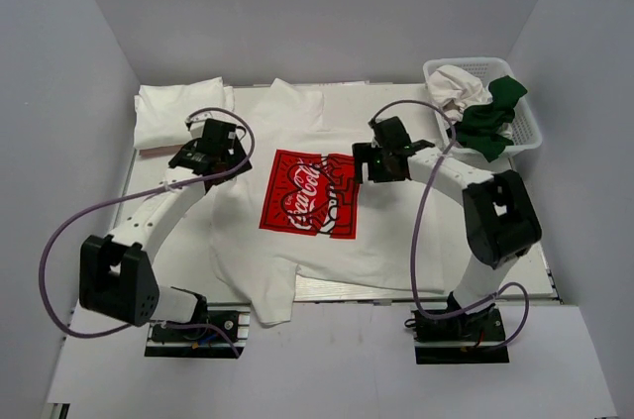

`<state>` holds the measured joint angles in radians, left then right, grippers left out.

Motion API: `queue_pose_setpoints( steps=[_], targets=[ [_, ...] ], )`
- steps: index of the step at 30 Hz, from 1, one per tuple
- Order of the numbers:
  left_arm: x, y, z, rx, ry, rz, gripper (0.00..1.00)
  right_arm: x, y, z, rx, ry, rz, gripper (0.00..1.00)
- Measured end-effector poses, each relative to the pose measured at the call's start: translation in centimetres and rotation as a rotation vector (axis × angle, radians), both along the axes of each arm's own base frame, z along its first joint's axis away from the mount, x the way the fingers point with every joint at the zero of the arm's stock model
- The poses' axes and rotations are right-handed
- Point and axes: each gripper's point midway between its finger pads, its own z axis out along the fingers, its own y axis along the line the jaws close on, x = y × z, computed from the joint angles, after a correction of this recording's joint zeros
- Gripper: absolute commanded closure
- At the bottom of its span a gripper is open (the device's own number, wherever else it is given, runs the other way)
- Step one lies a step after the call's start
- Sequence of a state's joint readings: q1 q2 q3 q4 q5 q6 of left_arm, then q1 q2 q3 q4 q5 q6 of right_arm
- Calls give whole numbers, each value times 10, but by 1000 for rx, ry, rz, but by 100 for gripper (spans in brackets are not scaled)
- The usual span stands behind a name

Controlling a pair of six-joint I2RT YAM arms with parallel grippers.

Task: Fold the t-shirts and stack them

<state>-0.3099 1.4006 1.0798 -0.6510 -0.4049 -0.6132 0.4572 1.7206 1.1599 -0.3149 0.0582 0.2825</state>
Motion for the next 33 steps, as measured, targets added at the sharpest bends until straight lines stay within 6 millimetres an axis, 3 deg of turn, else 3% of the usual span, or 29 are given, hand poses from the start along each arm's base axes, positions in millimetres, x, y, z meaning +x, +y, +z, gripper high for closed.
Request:
queue_pose_setpoints(
  steps=[3,6,11,20,22,28,33],
  targets=[
    [-4,8,16,-28,-58,47,0,-8,6,-26,-1,77,2,10],
    [-2,11,21,-44,-79,69,0,-11,-2,-46,-27,134,-43,10],
    [0,9,5,-53,-35,74,0,-3,-24,-48,-56,140,-149,10],
    [6,1,-15,-73,15,46,0,8,-122,-54,-161,178,-451,10],
    [6,-1,-23,-66,43,31,0,6,-132,-54,-170,189,-476,10],
    [8,-15,-66,-34,181,-92,0,7,-134,-52,-194,178,-442,10],
    [22,-35,-105,1,309,-202,8,4,-134,-52,-204,177,-422,10]
  ],
)
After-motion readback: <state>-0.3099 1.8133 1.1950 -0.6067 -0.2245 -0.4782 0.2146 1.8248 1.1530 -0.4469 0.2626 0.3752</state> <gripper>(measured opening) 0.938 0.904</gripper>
